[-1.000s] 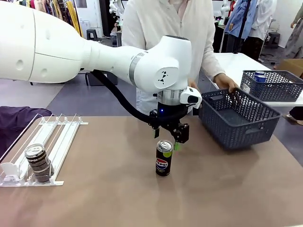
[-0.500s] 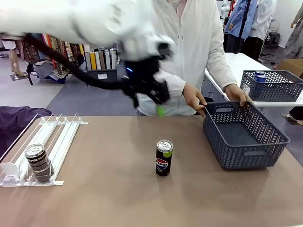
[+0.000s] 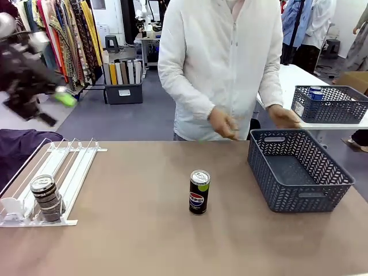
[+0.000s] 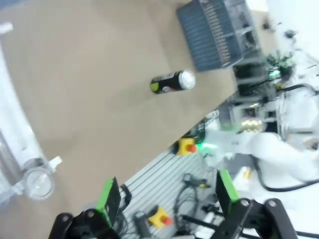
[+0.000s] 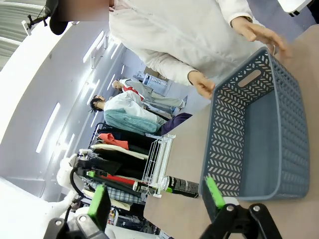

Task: Retrieve and store the cans from the dispenser.
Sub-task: Pick up one can from the Automatic Can Dispenser and place it in the middle of the table.

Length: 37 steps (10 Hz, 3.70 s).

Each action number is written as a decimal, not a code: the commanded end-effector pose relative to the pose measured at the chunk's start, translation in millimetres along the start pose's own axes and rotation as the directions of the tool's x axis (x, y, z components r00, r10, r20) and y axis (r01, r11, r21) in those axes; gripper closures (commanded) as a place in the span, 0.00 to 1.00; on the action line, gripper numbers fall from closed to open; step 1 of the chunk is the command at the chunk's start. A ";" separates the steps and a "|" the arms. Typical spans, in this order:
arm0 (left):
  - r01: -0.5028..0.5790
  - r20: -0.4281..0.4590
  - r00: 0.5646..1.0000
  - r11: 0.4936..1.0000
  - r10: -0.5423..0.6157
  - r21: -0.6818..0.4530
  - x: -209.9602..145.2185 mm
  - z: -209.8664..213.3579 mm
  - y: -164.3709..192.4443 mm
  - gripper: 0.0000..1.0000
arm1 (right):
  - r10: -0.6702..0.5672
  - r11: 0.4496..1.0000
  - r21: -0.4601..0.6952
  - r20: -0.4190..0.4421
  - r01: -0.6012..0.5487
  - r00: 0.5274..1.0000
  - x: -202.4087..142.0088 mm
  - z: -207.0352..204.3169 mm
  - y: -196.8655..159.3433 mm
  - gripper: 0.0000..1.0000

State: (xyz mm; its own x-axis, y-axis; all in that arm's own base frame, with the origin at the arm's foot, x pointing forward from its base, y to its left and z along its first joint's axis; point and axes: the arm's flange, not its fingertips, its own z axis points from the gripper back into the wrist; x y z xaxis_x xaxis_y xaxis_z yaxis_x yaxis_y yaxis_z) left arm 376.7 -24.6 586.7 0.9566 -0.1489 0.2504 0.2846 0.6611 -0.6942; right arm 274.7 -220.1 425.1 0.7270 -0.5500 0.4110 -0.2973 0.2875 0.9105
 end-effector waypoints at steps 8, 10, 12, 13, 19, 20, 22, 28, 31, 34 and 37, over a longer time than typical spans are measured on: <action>-0.176 0.142 0.956 0.889 0.257 -0.422 -76.7 27.2 165.7 0.00 | -0.002 1.000 0.014 0.009 0.002 1.000 3.0 -0.3 3.5 0.00; -0.176 0.142 0.956 0.889 0.257 -0.422 -76.7 27.2 165.7 0.00 | -0.002 1.000 0.014 0.009 0.002 1.000 3.0 -0.3 3.5 0.00; -0.176 0.142 0.956 0.889 0.257 -0.422 -76.7 27.2 165.7 0.00 | -0.002 1.000 0.014 0.009 0.002 1.000 3.0 -0.3 3.5 0.00; -0.176 0.142 0.956 0.889 0.257 -0.422 -76.7 27.2 165.7 0.00 | -0.002 1.000 0.014 0.009 0.002 1.000 3.0 -0.3 3.5 0.00; -0.171 0.143 0.958 0.895 0.249 -0.413 -77.0 26.0 168.8 0.00 | -0.002 1.000 0.014 0.009 0.002 1.000 3.0 -0.3 3.5 0.00; -0.281 0.098 0.939 0.900 0.330 -0.334 -74.5 23.8 164.5 0.00 | -0.002 1.000 0.014 0.009 0.002 1.000 3.0 -0.3 3.5 0.00; -0.381 0.086 0.917 0.919 0.389 -0.097 -76.3 19.4 138.1 0.00 | -0.002 1.000 0.014 0.009 0.002 1.000 3.0 -0.3 3.5 0.00; -0.483 0.291 0.875 0.724 0.386 0.493 -68.8 -19.8 63.3 0.00 | -0.002 1.000 0.014 0.009 0.002 1.000 3.0 -0.3 3.5 0.00; -0.216 0.211 0.972 0.722 0.099 0.657 -60.3 -38.2 32.2 0.00 | -0.002 1.000 0.014 0.009 0.002 1.000 3.0 -0.3 3.5 0.00; -0.200 0.175 0.978 0.735 0.113 0.647 -57.2 -40.7 15.8 0.00 | -0.002 1.000 0.014 0.009 0.002 1.000 3.0 -0.3 3.5 0.00; -0.163 0.139 0.986 0.750 0.095 0.642 -56.6 -46.1 13.9 0.00 | -0.002 1.000 0.014 0.009 0.002 1.000 3.0 -0.3 3.5 0.00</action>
State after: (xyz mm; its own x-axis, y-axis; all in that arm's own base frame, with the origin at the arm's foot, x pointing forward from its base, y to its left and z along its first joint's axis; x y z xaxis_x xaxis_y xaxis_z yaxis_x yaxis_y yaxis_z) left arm 329.4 -39.1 532.4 0.9610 0.0296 0.2749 0.0081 0.9908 -0.1348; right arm 274.8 -220.0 425.2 0.7273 -0.5495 0.4112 -0.2974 0.2876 0.9104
